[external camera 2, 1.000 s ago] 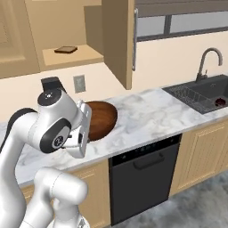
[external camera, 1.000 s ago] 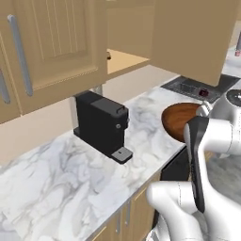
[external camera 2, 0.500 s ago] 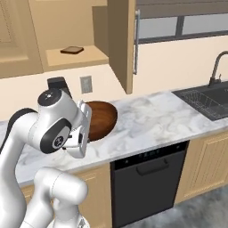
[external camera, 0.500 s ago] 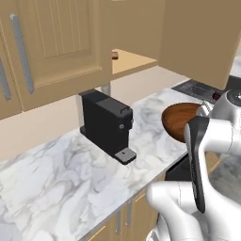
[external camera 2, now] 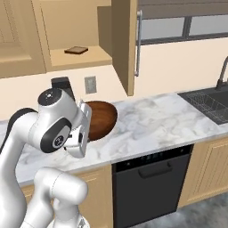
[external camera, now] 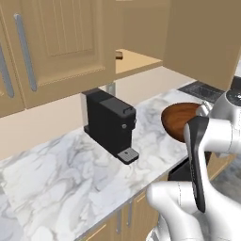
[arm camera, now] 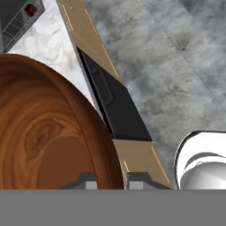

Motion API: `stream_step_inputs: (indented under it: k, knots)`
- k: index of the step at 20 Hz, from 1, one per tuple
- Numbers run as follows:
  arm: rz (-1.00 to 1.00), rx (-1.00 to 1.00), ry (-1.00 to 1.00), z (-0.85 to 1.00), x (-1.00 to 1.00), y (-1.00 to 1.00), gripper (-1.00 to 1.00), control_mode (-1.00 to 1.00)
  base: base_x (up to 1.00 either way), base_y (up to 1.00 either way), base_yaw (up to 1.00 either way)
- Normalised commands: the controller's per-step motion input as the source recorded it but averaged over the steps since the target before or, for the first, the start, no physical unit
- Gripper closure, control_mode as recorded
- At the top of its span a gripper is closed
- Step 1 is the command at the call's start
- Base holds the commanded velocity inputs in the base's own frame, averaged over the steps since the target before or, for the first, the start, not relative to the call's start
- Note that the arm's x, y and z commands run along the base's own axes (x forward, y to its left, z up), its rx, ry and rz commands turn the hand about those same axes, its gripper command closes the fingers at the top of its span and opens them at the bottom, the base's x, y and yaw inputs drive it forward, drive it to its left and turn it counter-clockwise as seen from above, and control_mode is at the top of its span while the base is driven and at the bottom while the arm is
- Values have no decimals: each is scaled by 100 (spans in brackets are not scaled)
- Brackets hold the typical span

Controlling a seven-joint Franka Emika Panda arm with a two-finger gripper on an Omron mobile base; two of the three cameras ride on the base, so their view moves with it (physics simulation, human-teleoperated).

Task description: Pick the mug and place it in the sink. Pick the bowl and place it in the open cabinet and then close the cabinet.

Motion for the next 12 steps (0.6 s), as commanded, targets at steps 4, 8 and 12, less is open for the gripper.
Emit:
stream_step_inputs:
  k: [4, 8, 12]
  knots:
    - [0, 0, 0, 0, 0, 0, 100, 100, 7, 47, 10]
    - [3, -15, -7, 21, 0, 22, 100, -100, 0, 30, 3]
    - [1, -25, -15, 61, 0, 36, 100, -100, 0, 0, 0]
